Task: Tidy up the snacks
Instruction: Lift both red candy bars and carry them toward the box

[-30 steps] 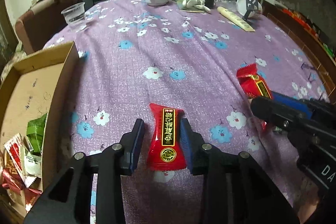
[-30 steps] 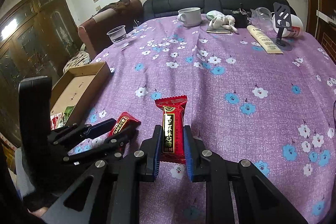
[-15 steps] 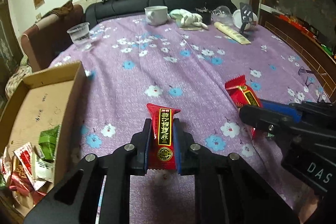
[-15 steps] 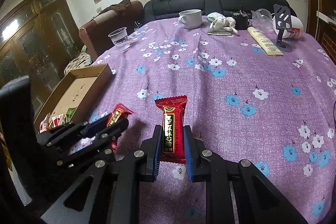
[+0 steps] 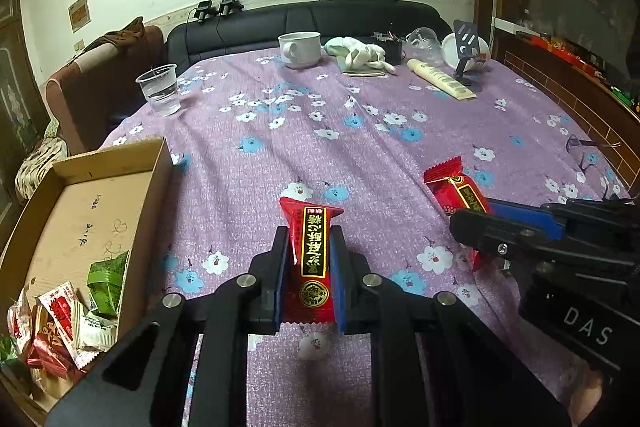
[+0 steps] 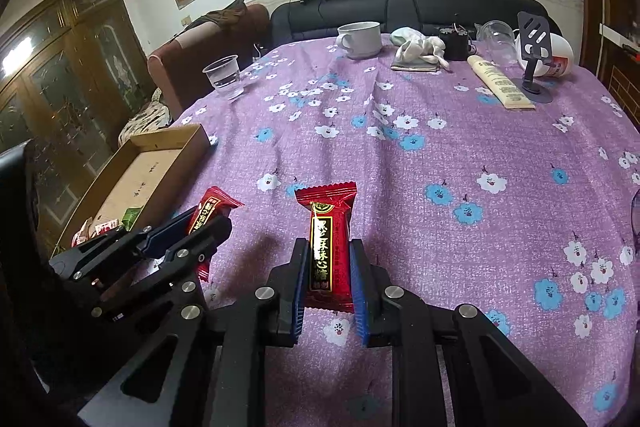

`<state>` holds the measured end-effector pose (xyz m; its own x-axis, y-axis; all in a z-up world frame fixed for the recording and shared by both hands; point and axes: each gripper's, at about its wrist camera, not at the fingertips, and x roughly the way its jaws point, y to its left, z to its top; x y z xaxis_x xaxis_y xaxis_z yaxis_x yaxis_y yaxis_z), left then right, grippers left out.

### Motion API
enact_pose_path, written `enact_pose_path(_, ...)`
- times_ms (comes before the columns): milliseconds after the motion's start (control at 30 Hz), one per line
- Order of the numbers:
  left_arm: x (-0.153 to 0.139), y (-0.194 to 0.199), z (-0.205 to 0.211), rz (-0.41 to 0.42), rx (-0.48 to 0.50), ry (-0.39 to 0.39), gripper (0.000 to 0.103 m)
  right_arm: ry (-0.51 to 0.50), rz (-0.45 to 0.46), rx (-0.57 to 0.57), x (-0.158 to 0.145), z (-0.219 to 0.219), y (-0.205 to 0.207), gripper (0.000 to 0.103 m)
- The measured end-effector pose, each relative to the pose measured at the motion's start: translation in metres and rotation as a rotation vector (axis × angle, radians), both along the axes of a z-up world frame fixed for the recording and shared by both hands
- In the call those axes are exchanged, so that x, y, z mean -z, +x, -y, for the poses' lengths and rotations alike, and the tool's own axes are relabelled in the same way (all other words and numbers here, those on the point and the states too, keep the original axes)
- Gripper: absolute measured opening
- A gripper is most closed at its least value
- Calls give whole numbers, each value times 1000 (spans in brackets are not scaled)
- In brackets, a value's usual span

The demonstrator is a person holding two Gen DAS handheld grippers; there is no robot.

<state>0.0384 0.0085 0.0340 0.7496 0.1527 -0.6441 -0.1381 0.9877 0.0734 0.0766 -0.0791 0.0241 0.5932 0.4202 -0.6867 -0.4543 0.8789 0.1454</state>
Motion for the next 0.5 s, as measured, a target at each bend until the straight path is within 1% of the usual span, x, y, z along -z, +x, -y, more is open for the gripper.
enact_pose_path(300, -2, -4, 2, 21, 1, 10, 16, -2, 20, 20, -3, 2, 0, 20)
enact_pose_path(400, -4, -5, 2, 30, -1, 9, 16, 14, 45, 52, -11, 9, 0, 20)
enact_pose_path(500, -8, -8, 2, 48, -2, 9, 16, 42, 52, 93, -20, 19, 0, 20)
